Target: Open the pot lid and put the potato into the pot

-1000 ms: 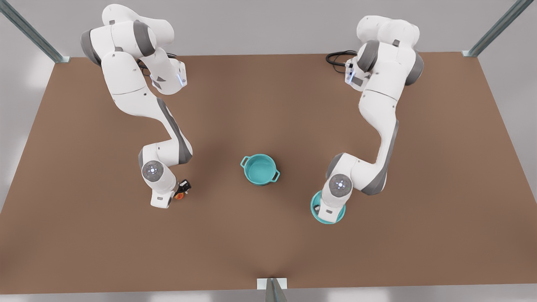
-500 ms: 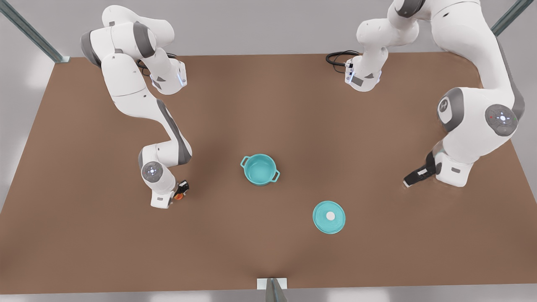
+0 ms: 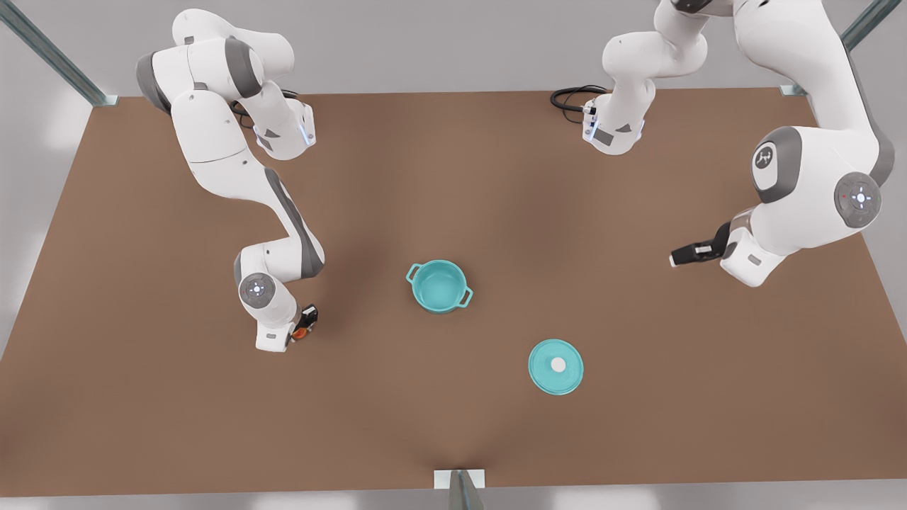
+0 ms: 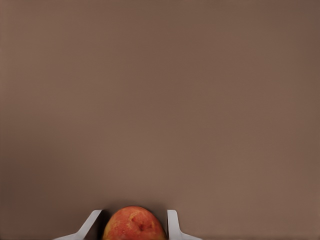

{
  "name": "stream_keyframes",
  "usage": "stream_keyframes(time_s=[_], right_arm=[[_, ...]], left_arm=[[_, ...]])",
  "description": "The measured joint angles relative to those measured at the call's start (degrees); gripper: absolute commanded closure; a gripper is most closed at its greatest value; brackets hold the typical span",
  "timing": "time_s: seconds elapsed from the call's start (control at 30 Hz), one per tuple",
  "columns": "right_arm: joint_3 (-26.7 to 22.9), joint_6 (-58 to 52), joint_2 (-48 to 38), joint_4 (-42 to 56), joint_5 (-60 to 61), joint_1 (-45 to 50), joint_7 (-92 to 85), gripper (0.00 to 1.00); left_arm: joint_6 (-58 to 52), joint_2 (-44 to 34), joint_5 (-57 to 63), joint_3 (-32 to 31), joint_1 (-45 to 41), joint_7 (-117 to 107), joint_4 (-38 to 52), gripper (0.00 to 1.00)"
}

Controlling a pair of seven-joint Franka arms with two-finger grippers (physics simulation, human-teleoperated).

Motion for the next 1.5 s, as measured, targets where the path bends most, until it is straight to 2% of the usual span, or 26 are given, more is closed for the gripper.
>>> stream_keyframes(time_s=[0.27,0.53,0.8,1.5], right_arm=[[0.0,0.0,0.0,-0.3,0.0,0.0,-0.4,0.44],[0.1,-0.4,-0.9,-0.4,0.5,0.0,-1.2,0.56],[1.2,-2.8,-4.4,-0.2,0.9,0.2,-2.1,0.56],[12.8,-9.2,-9.5,5.2,1.2,1.6,-2.6,0.58]], left_arm=[[-1.1,0.0,-0.1,0.0,0.0,4.0,0.0,0.0],[-1.4,0.2,0.0,0.0,-0.1,6.5,0.0,0.0],[-1.5,0.3,0.0,0.0,-0.1,8.1,0.0,0.0],[-1.5,0.3,0.0,0.2,0.1,10.1,0.1,0.0]])
